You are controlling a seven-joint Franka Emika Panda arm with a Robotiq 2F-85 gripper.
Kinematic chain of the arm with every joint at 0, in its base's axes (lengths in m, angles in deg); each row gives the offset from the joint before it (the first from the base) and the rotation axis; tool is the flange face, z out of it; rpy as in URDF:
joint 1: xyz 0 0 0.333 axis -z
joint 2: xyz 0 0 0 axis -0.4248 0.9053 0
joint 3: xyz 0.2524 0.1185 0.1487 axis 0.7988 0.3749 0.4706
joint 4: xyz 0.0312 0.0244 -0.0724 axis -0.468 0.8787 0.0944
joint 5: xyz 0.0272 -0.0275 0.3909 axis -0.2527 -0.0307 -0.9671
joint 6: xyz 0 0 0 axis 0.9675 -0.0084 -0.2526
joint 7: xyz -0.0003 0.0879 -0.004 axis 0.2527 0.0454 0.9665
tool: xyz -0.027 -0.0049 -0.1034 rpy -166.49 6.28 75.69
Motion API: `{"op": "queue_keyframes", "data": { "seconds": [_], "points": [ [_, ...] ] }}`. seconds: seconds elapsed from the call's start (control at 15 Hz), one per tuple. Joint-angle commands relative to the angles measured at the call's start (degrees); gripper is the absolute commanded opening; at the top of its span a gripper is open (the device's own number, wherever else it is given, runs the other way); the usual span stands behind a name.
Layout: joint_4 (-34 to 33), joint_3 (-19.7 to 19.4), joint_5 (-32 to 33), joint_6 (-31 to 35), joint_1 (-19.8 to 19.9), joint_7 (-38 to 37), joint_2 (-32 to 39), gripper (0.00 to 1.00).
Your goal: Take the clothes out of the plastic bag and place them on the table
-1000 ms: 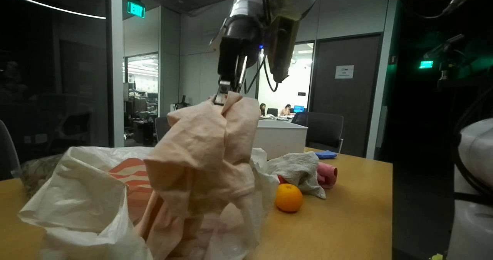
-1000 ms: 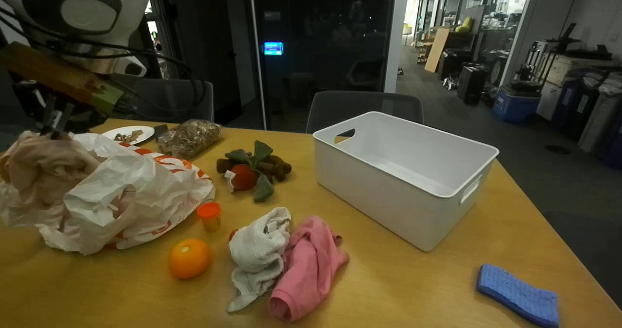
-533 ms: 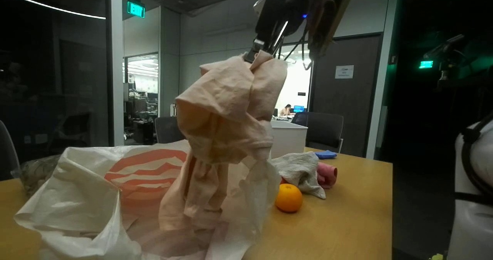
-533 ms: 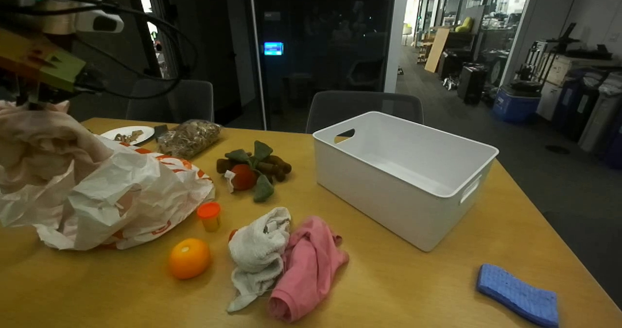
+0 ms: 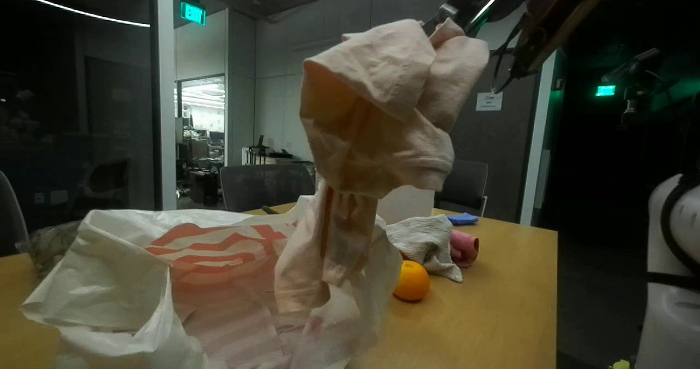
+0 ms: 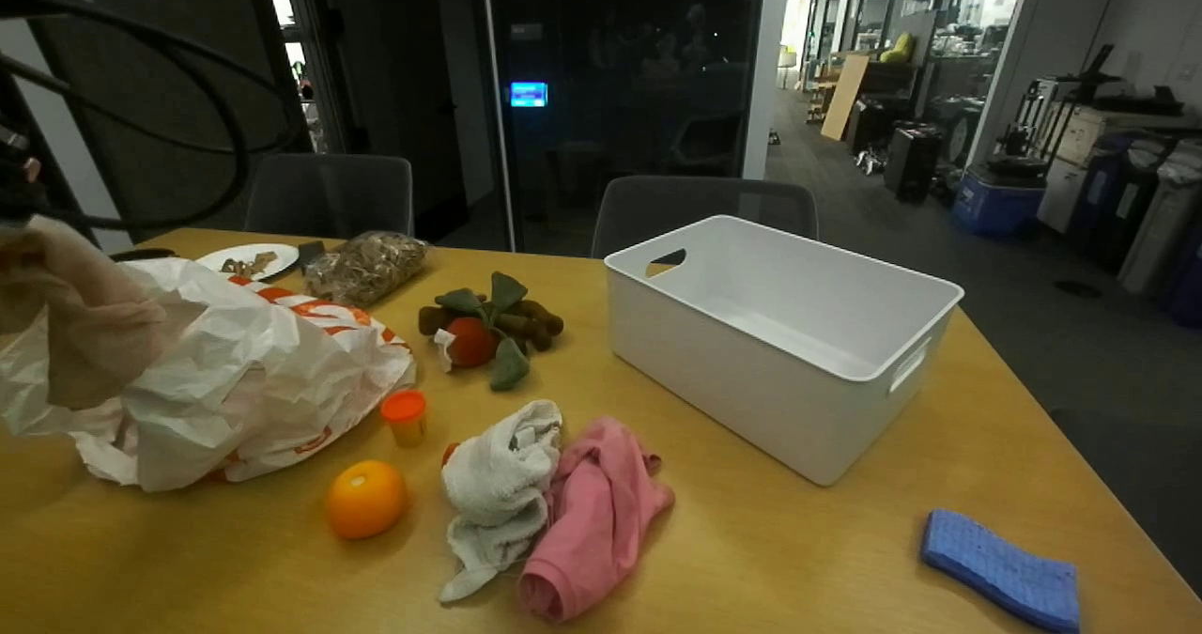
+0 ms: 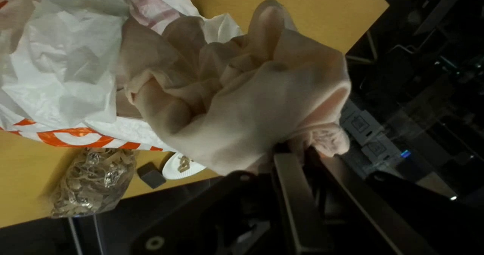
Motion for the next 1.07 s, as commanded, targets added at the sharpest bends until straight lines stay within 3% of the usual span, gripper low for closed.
{"op": "queue_keyframes", "data": {
  "seconds": [0.0,0.13,0.2,0.27,0.4,0.47,0.6,0.8,1.0],
  "points": [
    [7.7,0.8,-1.3,3.1,3.5,-4.8,-14.4,0.04],
    [9.4,0.6,-0.6,2.7,5.5,-8.1,-19.3,0.04],
    [5.9,0.0,0.4,1.9,6.6,-10.2,-18.1,0.04],
    [6.6,-0.3,1.2,1.9,7.9,-11.7,-20.2,0.04],
    [6.4,0.8,0.5,0.9,13.4,-12.3,-22.8,0.04],
    [6.4,0.7,2.0,6.4,11.9,-11.6,-19.3,0.04],
    [6.5,1.9,2.1,8.0,16.7,-10.9,-20.0,0.04],
    [6.6,3.2,3.9,10.4,20.9,-11.7,-20.7,0.04],
    [6.6,5.1,6.1,14.3,22.8,-13.3,-19.2,0.04]
  ]
}}
